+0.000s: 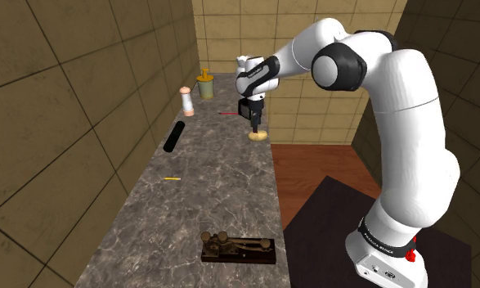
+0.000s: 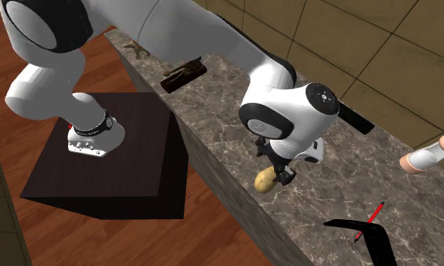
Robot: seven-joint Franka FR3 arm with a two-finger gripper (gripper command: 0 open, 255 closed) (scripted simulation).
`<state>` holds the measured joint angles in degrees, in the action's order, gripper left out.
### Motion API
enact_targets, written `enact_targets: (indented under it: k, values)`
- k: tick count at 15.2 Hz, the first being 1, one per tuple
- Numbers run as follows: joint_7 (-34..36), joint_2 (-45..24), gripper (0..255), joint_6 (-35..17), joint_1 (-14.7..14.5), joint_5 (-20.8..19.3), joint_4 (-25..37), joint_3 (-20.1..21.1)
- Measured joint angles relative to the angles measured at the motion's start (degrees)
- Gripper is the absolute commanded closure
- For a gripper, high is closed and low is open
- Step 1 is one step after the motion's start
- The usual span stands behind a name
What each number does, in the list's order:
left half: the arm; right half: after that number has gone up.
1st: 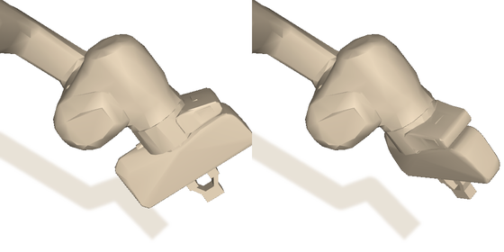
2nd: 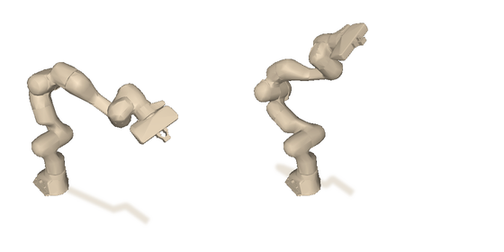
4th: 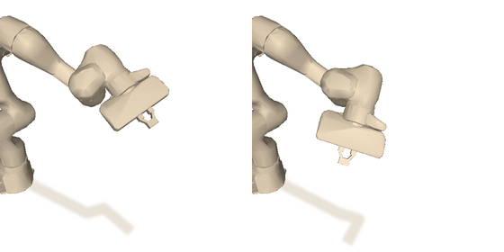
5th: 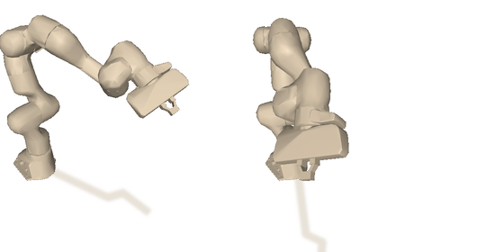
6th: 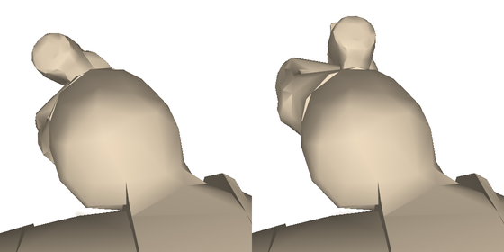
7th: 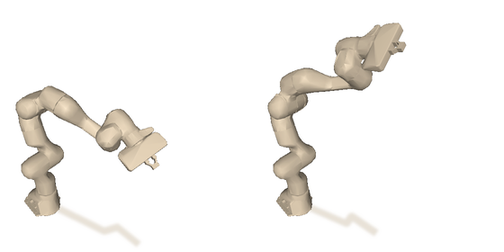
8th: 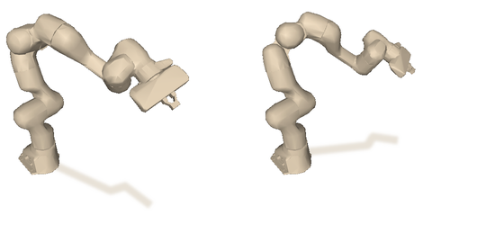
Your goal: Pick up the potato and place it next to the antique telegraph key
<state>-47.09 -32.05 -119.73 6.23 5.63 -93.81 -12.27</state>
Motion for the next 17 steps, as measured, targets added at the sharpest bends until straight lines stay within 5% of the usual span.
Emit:
enact_targets:
  k: [3, 17]
  values:
    - [-2.56, -6.47, 0, 1.83, 1.41, 0.06, 7.57, 0.66]
    - [-3.31, -10.33, 0, -2.40, 1.81, 0.52, 7.02, 1.20]
